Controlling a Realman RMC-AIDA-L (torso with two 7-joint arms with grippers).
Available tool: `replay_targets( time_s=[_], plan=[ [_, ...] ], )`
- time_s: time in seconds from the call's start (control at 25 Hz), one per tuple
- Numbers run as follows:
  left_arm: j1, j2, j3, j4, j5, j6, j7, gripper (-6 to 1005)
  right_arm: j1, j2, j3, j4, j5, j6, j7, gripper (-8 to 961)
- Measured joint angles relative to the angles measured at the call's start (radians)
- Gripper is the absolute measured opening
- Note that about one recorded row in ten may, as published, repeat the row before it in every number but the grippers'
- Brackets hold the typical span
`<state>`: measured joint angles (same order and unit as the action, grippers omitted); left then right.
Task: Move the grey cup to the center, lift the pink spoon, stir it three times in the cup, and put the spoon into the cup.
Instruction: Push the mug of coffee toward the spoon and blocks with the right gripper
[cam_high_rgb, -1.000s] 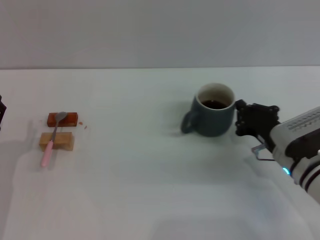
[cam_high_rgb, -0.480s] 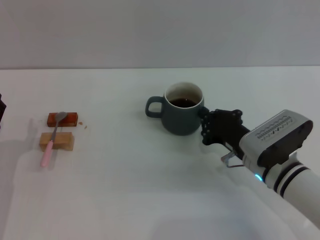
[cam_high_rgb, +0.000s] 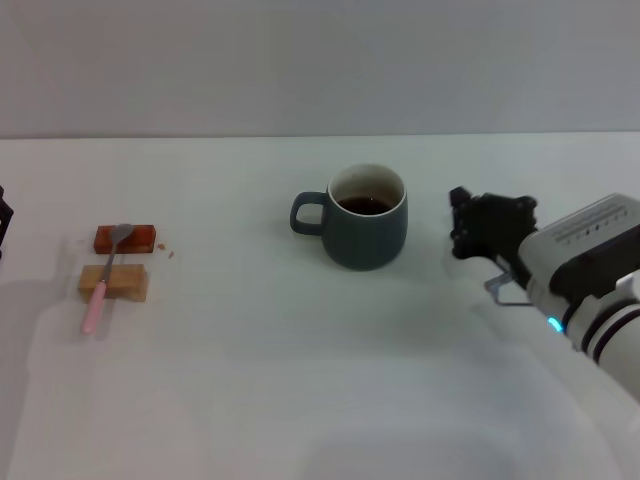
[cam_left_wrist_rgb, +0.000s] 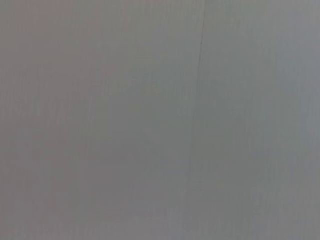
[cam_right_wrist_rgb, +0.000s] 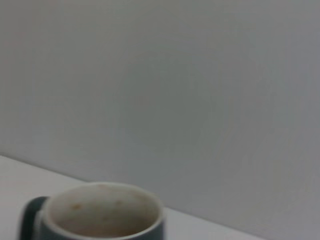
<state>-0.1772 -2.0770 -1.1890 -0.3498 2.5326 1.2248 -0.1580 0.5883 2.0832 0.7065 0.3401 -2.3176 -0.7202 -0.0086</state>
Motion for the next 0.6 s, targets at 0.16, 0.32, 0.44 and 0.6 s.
replay_targets(
  time_s=[0.16,0.32,0.44,0.6],
  plan=[
    [0.001,0.0,0.003,0.0,0.0,0.007,-0.007,792,0.032,-0.003,0.016,-0.019,0.0,0.019,0.001,-1],
    [0.001,0.0,0.003,0.0,0.0,0.008,-0.013,791,0.07,-0.003,0.021,-0.019,0.0,0.085,0.002,-1],
    [-0.001,0.0,0.003,0.0,0.0,0.009,-0.013,791,0.09,-0.003,0.022,-0.014,-0.002,0.136,0.002,-1],
    [-0.002,0.001,0.003,0.0,0.0,0.01,-0.013,791,0.096,-0.003,0.017,-0.006,-0.004,0.161,0.002,-2]
  ],
)
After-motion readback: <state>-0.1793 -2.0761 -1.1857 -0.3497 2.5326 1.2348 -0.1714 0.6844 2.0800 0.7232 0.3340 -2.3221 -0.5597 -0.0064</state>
